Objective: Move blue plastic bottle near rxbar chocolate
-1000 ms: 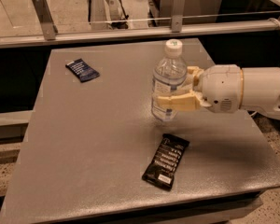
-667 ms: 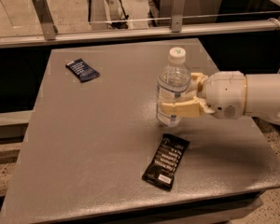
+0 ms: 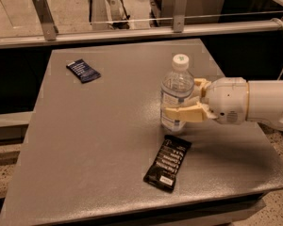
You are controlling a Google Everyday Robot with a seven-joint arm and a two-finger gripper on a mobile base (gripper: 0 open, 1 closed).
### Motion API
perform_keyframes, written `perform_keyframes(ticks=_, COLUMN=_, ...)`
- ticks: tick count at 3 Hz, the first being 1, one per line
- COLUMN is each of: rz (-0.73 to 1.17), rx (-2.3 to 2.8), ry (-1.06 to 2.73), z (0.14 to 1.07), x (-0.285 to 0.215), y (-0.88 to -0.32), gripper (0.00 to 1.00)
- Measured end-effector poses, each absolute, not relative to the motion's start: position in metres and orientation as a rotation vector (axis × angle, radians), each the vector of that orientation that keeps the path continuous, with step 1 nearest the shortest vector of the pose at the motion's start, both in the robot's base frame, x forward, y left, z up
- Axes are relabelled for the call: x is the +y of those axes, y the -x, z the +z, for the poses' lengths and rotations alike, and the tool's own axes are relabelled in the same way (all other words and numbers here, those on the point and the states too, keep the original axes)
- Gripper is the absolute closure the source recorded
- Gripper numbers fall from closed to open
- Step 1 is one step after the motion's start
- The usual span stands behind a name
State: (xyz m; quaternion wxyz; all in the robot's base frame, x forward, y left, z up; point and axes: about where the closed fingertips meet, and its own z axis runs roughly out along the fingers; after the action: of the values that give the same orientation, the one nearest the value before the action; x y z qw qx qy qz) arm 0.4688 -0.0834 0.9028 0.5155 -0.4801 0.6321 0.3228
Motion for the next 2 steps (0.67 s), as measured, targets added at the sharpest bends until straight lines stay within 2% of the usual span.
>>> perform_keyframes(ticks=2, rz=0.772, rx=1.55, ry=1.139, z=0.8911, x=-0.0941, y=-0.4629, gripper=0.35)
